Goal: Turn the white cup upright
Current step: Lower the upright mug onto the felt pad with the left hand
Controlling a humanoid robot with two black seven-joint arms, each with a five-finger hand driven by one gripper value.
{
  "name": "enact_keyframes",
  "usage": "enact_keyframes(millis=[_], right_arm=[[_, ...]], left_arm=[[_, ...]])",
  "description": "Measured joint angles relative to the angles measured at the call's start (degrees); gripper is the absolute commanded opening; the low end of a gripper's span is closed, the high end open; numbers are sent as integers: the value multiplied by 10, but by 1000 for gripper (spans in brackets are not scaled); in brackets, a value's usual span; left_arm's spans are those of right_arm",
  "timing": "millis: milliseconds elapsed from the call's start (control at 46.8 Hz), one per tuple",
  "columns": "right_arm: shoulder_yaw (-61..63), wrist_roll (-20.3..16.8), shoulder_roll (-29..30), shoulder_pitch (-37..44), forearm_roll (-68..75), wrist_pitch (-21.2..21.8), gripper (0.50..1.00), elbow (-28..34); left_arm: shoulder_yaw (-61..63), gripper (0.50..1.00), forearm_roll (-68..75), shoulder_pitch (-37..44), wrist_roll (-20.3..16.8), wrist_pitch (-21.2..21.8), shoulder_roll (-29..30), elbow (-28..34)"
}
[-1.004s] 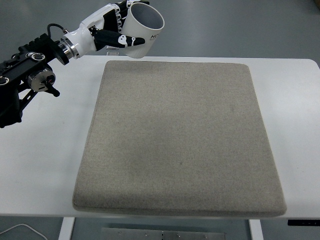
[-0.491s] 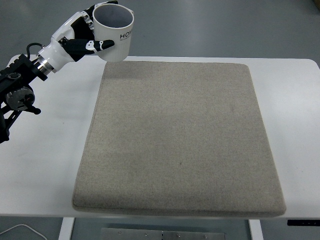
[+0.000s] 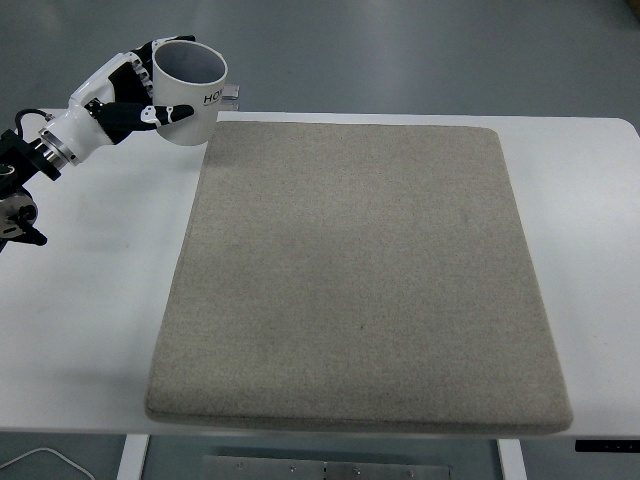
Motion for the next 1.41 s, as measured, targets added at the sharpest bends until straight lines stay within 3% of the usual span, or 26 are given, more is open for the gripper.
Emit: enact_keyframes(millis=[1004, 1174, 1409], right_arm=[[0, 0, 0, 0, 0, 0, 930, 0], [0, 0, 0, 0, 0, 0, 930, 0], [0, 0, 0, 0, 0, 0, 930, 0]], left_arm=[[4, 728, 106, 52, 0, 0, -94, 17], [3, 743, 125, 52, 0, 0, -102, 34], [3, 806, 125, 53, 0, 0, -115, 50]])
